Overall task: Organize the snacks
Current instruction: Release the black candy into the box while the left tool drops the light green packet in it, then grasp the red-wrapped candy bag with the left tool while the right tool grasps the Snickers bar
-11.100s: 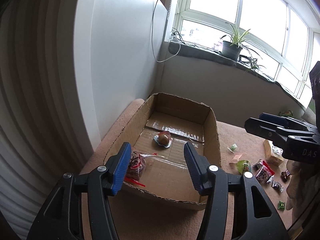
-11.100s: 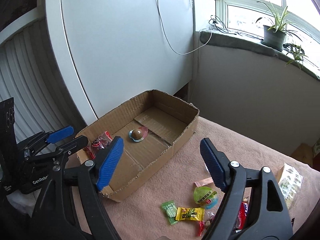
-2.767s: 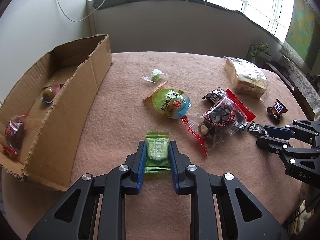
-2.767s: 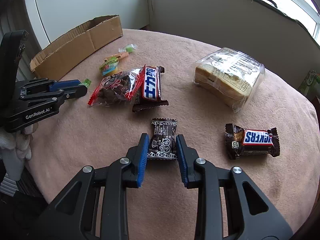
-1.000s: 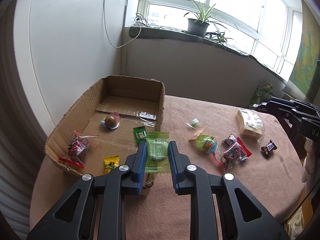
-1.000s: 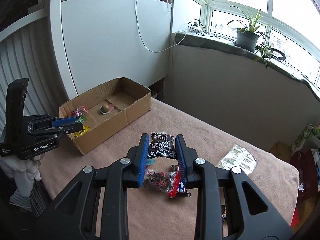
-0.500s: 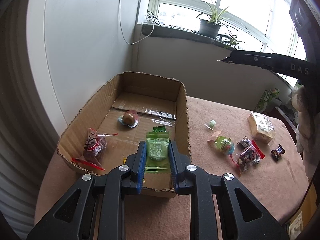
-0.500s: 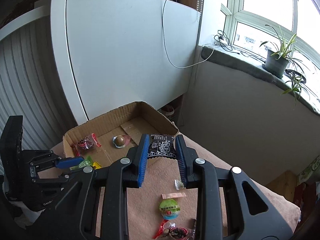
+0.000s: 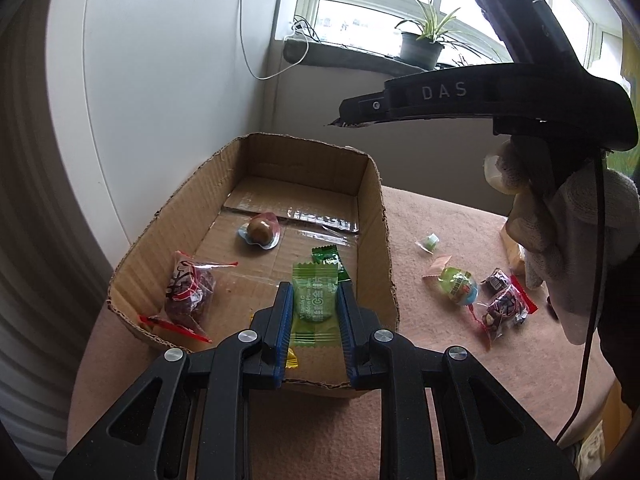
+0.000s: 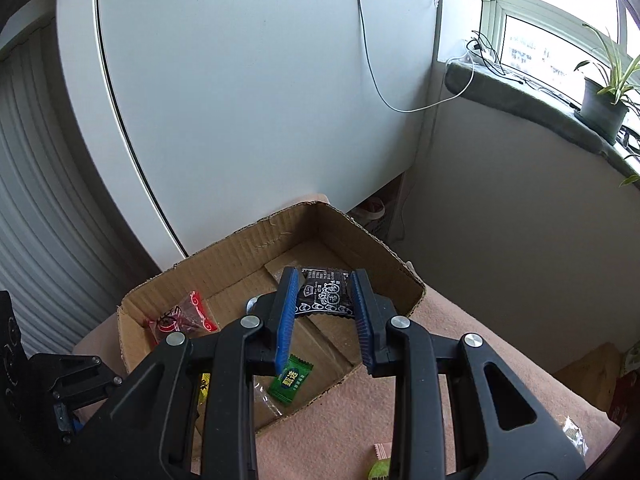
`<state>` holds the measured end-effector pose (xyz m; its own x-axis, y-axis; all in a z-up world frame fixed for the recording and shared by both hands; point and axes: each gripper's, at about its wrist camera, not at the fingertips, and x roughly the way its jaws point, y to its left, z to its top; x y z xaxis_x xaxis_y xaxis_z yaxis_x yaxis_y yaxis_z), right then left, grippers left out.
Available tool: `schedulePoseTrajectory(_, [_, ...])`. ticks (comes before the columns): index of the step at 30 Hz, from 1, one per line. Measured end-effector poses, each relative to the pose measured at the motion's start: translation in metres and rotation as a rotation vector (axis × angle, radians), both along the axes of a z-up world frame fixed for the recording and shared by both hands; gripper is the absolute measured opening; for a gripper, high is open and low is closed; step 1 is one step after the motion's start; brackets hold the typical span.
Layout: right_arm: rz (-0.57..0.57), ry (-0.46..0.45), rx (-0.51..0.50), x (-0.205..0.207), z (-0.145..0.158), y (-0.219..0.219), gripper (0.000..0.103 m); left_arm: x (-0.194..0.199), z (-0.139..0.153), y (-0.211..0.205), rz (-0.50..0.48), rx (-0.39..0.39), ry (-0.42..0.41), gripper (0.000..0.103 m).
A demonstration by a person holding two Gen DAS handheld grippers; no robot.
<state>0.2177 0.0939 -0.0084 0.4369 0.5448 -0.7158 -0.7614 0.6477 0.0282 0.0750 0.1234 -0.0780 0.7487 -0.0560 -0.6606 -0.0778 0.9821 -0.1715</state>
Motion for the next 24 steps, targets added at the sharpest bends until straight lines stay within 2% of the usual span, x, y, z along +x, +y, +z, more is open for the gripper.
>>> schedulePoseTrajectory(4, [0.008, 0.023, 0.004, 0.003, -0.008, 0.007, 0.03, 0.003, -0.001, 0.002, -0.002, -0.006, 0.003, 0.021])
schedulePoseTrajectory(6, [0.012, 0.037, 0.008, 0.004, -0.01, 0.008, 0.05, 0.003, -0.001, 0.002, 0.001, -0.011, 0.006, 0.023])
schedulePoseTrajectory(7, [0.006, 0.034, 0.011, 0.004, -0.01, 0.008, 0.069, 0.003, -0.001, 0.003, 0.005, -0.012, 0.008, 0.034])
schedulePoseTrajectory(8, [-0.003, 0.025, 0.017, 0.004, -0.009, 0.006, 0.082, 0.003, -0.001, 0.004, 0.013, -0.012, 0.007, 0.051])
schedulePoseTrajectory(10, [-0.009, 0.019, 0.037, 0.003, -0.006, 0.002, 0.085, 0.002, 0.0, 0.004, 0.018, -0.017, 0.0, 0.056])
schedulePoseTrajectory(18, [-0.052, 0.016, 0.057, 0.003, 0.008, -0.022, 0.085, -0.001, 0.006, 0.0, 0.021, -0.021, -0.012, 0.056])
schedulePoseTrajectory(24, [-0.087, 0.008, 0.087, -0.003, 0.024, -0.058, 0.085, -0.009, 0.014, -0.005, 0.023, -0.026, -0.032, 0.056])
